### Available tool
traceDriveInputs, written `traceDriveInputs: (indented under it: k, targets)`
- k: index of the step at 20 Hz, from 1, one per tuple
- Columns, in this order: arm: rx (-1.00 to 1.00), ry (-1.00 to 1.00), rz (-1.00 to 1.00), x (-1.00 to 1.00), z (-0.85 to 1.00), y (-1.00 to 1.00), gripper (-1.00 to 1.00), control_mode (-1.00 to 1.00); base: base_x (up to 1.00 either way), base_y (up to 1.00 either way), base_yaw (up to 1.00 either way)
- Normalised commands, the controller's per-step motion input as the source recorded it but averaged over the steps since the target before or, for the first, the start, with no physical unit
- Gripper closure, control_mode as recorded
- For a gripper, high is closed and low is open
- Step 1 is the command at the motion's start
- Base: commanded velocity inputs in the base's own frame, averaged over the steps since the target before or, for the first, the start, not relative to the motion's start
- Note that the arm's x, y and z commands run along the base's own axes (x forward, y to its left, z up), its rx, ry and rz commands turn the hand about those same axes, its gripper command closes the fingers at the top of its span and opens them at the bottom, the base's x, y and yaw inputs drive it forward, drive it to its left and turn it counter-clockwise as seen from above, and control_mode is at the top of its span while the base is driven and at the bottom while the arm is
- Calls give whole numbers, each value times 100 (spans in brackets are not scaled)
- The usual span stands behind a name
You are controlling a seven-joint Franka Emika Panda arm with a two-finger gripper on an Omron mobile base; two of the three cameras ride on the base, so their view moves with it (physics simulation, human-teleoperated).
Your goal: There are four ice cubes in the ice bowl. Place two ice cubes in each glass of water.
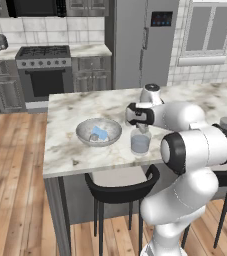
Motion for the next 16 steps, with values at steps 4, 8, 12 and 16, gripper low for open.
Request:
traceDriveInputs:
  k: [4,8,12,16]
  targets:
    - [9,0,-2,-8,0,-7,100,-100,0,0,0]
    - [8,0,-3,-11,0,0,100,-100,0,0,0]
    - [7,0,-4,0,0,0,100,-100,0,0,0]
    - [5,0,-3,0,-9,-7,100,-100,0,0,0]
